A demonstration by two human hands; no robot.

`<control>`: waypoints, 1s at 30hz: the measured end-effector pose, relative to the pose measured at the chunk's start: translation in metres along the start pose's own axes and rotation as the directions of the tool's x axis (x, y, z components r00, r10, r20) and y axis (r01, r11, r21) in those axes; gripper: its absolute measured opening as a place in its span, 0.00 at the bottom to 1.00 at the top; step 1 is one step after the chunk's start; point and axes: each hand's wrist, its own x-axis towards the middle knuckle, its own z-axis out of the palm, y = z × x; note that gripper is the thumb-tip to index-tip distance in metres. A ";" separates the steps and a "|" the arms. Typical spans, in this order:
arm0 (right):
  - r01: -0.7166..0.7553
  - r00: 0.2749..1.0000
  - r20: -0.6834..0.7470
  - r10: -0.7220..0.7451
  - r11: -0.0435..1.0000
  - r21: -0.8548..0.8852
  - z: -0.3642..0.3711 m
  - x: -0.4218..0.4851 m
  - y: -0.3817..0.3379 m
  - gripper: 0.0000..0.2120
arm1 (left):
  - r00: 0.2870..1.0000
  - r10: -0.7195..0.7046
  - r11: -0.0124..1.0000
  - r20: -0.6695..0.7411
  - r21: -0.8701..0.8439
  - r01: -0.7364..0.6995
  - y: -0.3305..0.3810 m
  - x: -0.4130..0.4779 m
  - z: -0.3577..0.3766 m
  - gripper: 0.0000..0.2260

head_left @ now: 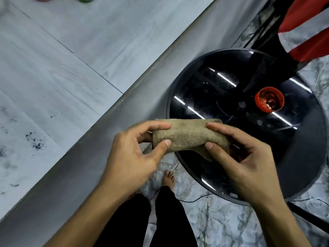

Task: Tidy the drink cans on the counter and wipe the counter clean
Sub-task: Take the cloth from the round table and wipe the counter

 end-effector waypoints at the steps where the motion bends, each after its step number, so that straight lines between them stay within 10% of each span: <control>1: 0.015 1.000 0.024 -0.015 1.000 0.000 0.006 0.003 -0.007 0.18 | 0.999 0.001 1.000 -0.034 -0.008 -0.001 0.003 -0.003 -0.008 0.13; 17: 0.216 0.907 0.349 -0.236 0.972 0.096 0.128 0.088 -0.103 0.18 | 0.892 0.035 0.999 -0.451 -0.013 -0.046 0.038 -0.024 -0.153 0.16; 30: 0.164 0.915 0.391 -0.105 0.979 -0.121 0.189 0.139 -0.101 0.21 | 0.889 -0.137 0.988 -0.438 0.001 0.153 0.014 0.018 -0.197 0.17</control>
